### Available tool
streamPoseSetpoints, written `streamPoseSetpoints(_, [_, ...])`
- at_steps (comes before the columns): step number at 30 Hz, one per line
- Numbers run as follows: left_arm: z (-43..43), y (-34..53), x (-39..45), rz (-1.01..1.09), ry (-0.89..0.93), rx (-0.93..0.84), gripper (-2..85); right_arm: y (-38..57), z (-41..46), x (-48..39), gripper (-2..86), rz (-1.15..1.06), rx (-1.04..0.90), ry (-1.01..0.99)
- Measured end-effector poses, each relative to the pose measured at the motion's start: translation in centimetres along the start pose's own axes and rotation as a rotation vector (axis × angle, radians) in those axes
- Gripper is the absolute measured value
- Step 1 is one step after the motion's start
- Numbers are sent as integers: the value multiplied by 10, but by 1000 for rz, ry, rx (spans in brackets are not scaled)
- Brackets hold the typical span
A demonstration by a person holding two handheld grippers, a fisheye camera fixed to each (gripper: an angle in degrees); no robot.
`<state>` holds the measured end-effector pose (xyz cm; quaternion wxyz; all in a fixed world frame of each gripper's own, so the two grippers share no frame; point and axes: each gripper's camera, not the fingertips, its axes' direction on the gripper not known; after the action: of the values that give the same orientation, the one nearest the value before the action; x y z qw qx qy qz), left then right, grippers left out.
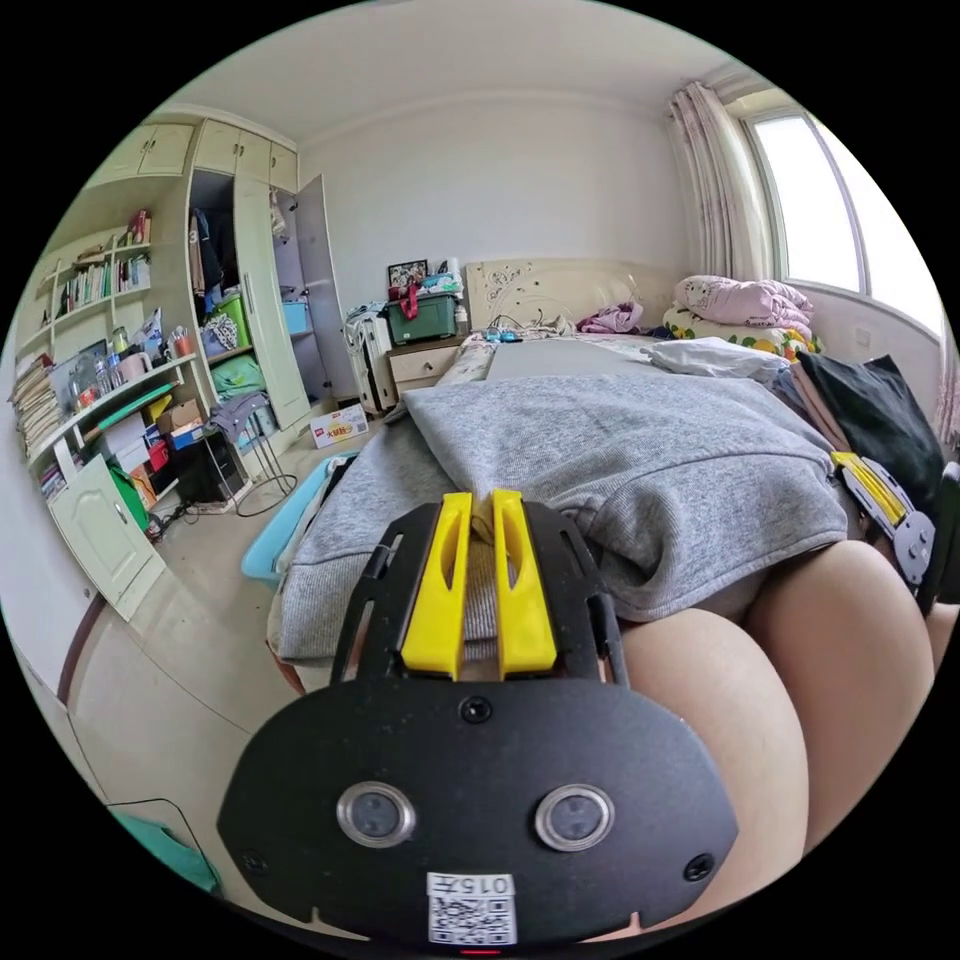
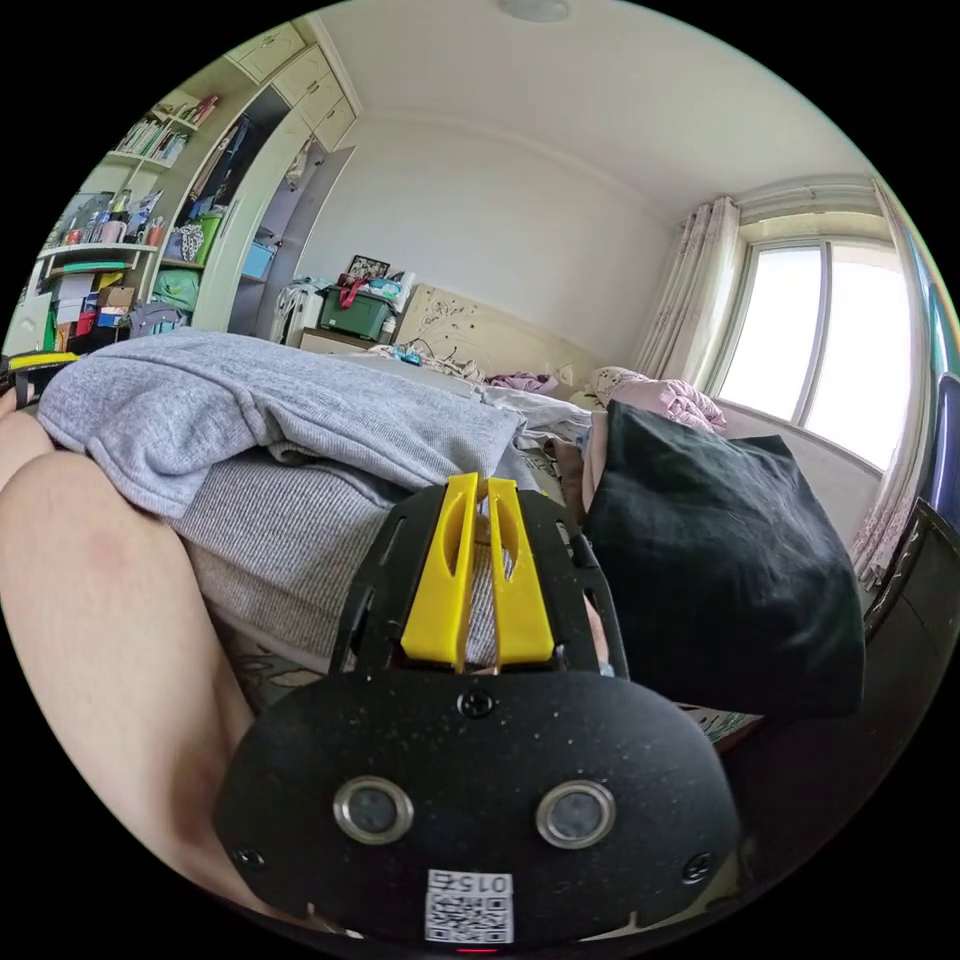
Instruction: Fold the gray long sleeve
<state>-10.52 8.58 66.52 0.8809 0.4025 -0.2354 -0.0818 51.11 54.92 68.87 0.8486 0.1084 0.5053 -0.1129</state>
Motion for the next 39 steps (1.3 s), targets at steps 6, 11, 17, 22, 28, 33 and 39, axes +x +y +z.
streamPoseSetpoints(6, [16,-3,32,81,-83,-22,39,-30,15,20,9,-58,-136,-97])
streamPoseSetpoints(11, [31,-8,43,79,-53,-59,33,-82,31,60,-4,-163,-390,-280])
streamPoseSetpoints(17, [3,-8,68,172,-191,-41,12,-110,-36,118,-9,62,-256,-319])
streamPoseSetpoints(22, [-60,30,57,81,-289,49,1,-96,-75,141,-10,-36,-246,-296])
streamPoseSetpoints(28, [-152,105,-36,-377,-440,-19,-6,-66,-88,256,-9,322,-344,-220])
streamPoseSetpoints(33, [-250,144,-61,-482,-685,53,-6,-45,-133,335,-6,553,-234,-52])
streamPoseSetpoints(39, [-353,166,-53,-685,-863,397,1,-35,-197,387,-5,739,45,52])
